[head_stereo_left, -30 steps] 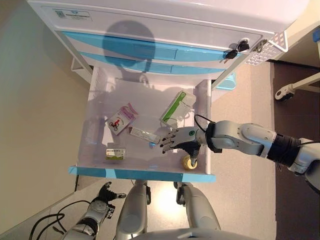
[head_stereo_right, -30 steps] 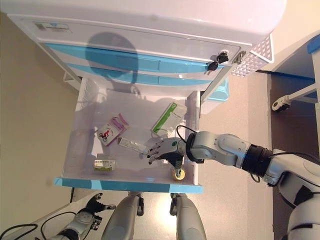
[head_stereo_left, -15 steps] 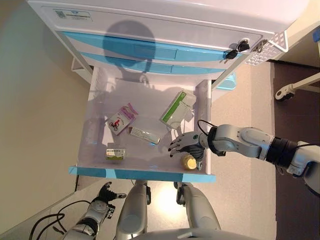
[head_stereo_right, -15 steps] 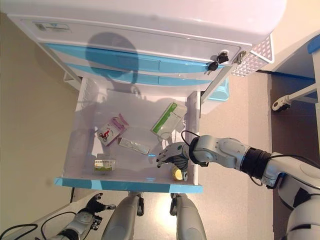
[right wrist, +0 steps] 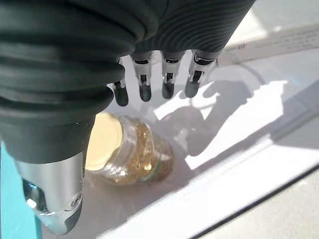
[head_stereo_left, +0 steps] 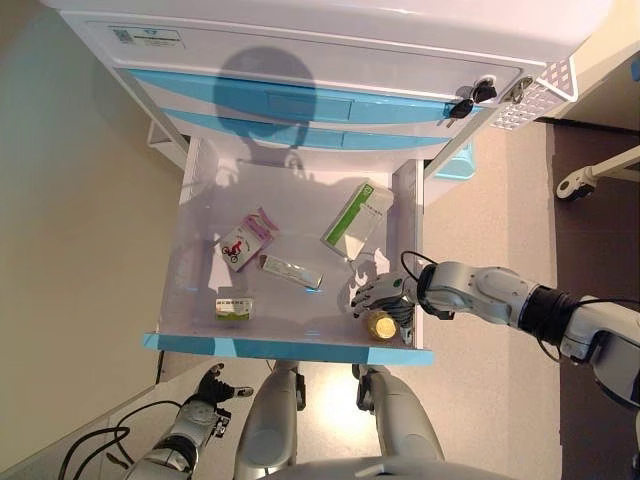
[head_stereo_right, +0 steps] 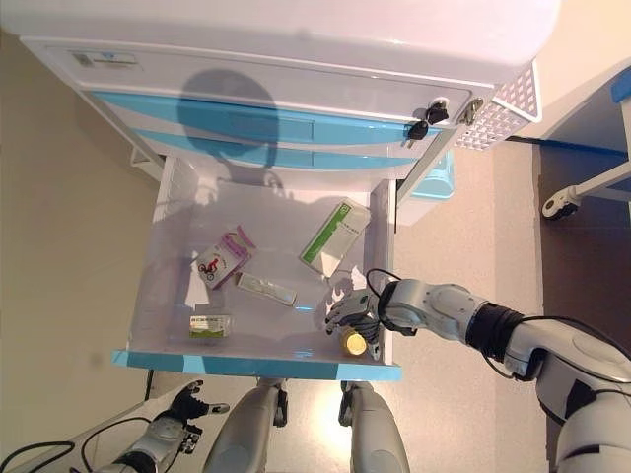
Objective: Open the drawer and pick up the medicine
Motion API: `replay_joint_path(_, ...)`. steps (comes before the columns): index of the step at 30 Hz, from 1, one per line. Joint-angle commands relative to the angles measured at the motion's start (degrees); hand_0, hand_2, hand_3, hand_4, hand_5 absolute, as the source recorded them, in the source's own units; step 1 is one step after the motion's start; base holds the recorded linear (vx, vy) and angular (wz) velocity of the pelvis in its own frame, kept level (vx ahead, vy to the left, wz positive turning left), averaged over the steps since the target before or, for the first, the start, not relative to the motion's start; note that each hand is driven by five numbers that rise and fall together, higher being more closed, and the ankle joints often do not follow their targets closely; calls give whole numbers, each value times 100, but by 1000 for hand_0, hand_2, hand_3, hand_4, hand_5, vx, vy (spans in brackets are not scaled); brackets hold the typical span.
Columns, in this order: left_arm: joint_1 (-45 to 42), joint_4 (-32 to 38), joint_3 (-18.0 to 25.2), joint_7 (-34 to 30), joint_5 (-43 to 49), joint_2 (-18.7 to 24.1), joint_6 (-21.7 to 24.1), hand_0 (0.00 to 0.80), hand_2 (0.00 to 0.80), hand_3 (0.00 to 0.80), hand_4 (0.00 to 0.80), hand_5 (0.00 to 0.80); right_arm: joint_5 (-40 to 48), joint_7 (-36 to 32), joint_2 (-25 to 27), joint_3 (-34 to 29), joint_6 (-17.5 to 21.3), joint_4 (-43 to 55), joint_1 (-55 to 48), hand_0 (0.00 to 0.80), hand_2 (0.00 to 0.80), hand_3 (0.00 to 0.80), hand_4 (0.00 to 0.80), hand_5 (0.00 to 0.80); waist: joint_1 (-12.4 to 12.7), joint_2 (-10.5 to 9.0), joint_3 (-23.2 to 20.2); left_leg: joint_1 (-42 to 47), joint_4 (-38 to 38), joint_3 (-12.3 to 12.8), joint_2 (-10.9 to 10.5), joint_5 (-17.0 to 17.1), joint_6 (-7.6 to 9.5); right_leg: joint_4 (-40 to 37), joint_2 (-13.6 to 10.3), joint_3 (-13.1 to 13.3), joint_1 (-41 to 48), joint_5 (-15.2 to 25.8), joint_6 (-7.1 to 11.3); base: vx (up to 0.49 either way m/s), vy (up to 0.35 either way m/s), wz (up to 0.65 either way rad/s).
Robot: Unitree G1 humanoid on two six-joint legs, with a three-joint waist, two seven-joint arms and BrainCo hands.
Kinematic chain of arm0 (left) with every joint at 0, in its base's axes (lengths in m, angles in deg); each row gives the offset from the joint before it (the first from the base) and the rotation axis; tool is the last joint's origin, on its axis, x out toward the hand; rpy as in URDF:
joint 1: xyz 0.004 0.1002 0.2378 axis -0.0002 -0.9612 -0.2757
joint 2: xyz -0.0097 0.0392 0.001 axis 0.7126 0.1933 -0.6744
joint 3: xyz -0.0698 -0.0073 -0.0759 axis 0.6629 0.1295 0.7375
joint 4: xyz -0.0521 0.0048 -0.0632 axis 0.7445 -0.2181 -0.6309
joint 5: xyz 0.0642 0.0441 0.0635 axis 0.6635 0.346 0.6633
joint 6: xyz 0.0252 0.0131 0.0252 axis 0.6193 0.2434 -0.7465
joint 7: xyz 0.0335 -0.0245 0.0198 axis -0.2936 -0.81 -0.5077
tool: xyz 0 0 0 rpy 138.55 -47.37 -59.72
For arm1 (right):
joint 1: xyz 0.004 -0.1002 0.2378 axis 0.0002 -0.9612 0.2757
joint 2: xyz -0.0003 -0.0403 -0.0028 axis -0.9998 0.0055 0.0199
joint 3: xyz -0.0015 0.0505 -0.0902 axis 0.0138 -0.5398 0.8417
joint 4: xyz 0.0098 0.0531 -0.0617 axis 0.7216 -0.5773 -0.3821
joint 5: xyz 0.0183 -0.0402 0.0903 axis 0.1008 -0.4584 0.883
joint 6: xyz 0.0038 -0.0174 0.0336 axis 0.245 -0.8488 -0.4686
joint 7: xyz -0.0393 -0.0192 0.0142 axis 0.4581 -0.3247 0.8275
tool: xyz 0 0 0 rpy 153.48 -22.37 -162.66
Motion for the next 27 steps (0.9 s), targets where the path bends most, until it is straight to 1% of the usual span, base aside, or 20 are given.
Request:
replay_joint_path(1, -120, -94, -33, -53, -49, 19, 6, 0, 0, 0, 0, 0, -125, 157, -129, -73, 88, 74, -78, 0, 0, 0, 0, 0, 27, -166, -41, -127, 161, -15, -295, -255, 34, -141, -156, 231, -424, 686, 264, 0, 0, 0)
replay_joint_path(8, -114, -106, -88, -50, -52, -13, 13, 0, 0, 0, 0, 0, -445, 298, -338, -126, 62, -314, -254, 0, 0, 0, 0, 0, 46, -103, -31, -165, 170, -26, -300, -249, 37, -121, -165, 229, -455, 675, 266, 3, -1, 2)
replay_joint_path(20, -74, -119, -136, -24, -48, -48, -2, 0, 0, 0, 0, 0, -853, 492, -671, -252, -19, -802, -580, 0, 0, 0, 0, 0, 41, -59, -48, -186, 159, -40, -315, -258, 51, -102, -164, 248, -496, 665, 260, 0, 0, 0)
replay_joint_path(27, -57, -113, -160, -15, -49, -54, 5, 0, 0, 0, 0, 0, -994, 547, -748, -277, -19, -906, -661, 0, 0, 0, 0, 0, 41, -41, -37, -203, 159, -34, -316, -257, 52, -98, -170, 245, -516, 666, 255, 0, 0, 0)
